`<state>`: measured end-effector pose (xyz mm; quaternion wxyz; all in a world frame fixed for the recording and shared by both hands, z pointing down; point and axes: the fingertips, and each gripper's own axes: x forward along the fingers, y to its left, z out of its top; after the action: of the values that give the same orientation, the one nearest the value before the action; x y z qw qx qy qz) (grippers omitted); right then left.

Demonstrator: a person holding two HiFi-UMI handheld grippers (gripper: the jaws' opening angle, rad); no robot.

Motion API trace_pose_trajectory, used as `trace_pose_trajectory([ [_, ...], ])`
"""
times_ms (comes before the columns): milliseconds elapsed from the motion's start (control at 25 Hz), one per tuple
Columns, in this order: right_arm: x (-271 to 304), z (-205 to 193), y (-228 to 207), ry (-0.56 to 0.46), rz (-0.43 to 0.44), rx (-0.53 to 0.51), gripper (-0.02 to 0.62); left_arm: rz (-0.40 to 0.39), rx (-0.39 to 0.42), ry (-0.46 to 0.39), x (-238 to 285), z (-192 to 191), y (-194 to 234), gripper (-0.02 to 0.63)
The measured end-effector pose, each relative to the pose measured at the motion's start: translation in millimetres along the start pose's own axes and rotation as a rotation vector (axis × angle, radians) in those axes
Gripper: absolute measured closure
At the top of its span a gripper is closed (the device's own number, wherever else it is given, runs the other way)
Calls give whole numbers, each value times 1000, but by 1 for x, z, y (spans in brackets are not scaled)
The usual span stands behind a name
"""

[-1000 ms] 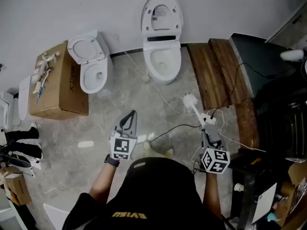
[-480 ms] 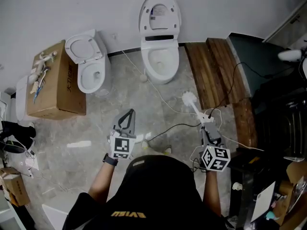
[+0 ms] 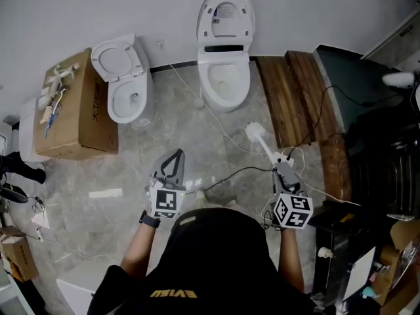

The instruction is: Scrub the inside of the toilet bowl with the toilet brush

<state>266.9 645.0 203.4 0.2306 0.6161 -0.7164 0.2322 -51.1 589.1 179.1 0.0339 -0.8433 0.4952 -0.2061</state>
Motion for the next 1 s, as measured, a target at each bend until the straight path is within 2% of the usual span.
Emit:
trace_pose_trajectory([
  [200, 3, 0, 38, 20, 19, -48, 436, 9, -145, 13, -12, -17, 35, 588],
  [400, 17, -5, 60, 53, 31, -53, 436, 24, -123, 10, -8, -25, 52, 588],
  [600, 45, 2, 60, 75, 41, -61, 436, 24, -138, 33, 11, -34, 60, 588],
  [800, 102, 28, 39, 77, 41, -44, 436, 22, -123, 61, 66, -37, 80, 588],
  [1000, 195, 75, 4, 87, 58, -35, 436, 33, -101, 61, 159, -19, 116, 588],
])
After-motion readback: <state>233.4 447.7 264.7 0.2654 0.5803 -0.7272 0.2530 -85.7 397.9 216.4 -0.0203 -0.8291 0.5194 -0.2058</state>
